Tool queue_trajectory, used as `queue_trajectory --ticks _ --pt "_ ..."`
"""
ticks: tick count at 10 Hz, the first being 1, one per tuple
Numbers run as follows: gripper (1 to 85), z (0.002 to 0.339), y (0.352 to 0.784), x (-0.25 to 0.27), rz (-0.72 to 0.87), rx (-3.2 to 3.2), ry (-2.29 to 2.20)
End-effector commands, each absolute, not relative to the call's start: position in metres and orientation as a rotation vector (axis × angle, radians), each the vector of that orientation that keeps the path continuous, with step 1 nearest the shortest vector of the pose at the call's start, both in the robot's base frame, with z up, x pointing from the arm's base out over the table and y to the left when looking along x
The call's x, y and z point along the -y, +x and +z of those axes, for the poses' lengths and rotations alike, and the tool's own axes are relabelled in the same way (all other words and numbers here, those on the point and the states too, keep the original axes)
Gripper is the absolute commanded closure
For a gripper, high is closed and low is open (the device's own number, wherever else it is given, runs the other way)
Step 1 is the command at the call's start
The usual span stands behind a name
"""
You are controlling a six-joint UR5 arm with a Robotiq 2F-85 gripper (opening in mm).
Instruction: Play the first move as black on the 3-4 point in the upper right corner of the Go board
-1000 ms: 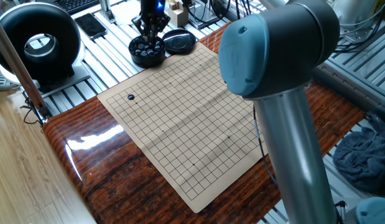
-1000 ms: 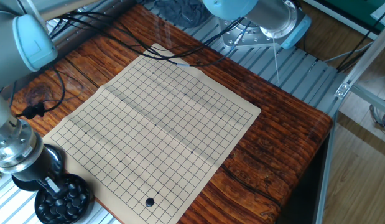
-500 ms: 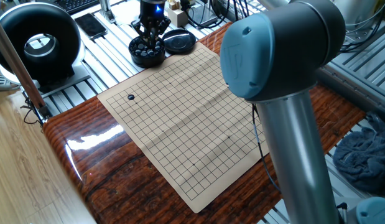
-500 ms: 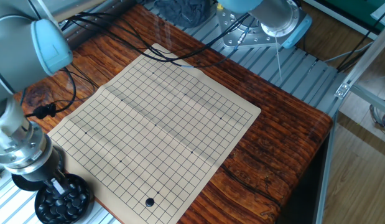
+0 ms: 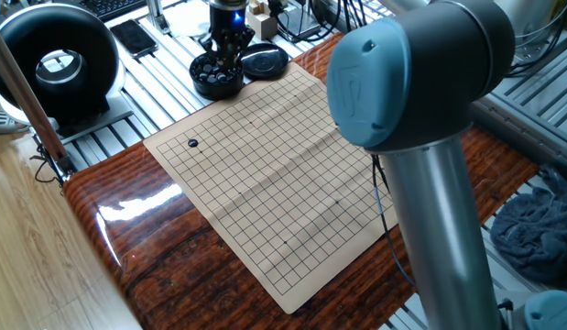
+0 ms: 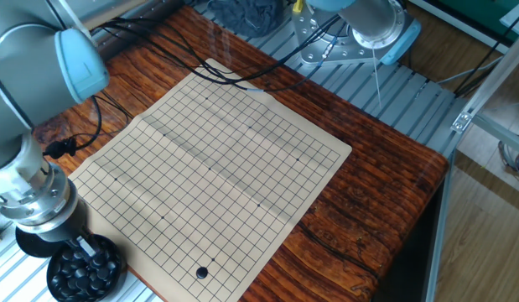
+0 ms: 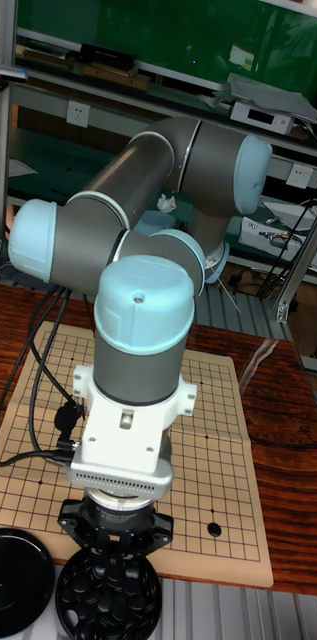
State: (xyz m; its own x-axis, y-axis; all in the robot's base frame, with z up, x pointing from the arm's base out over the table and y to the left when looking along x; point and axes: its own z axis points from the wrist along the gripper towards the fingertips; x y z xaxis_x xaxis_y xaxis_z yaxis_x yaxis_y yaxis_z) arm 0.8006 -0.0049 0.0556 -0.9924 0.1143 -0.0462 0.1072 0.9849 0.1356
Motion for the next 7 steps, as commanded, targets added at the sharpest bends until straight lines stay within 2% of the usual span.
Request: queue_trajectory --ticks 1,7 --pt "63.3 0.06 0.81 -0.006 0.281 -3.027 0.196" --pt "62.7 0.054 0.811 -0.02 0.321 -3.026 0.195"
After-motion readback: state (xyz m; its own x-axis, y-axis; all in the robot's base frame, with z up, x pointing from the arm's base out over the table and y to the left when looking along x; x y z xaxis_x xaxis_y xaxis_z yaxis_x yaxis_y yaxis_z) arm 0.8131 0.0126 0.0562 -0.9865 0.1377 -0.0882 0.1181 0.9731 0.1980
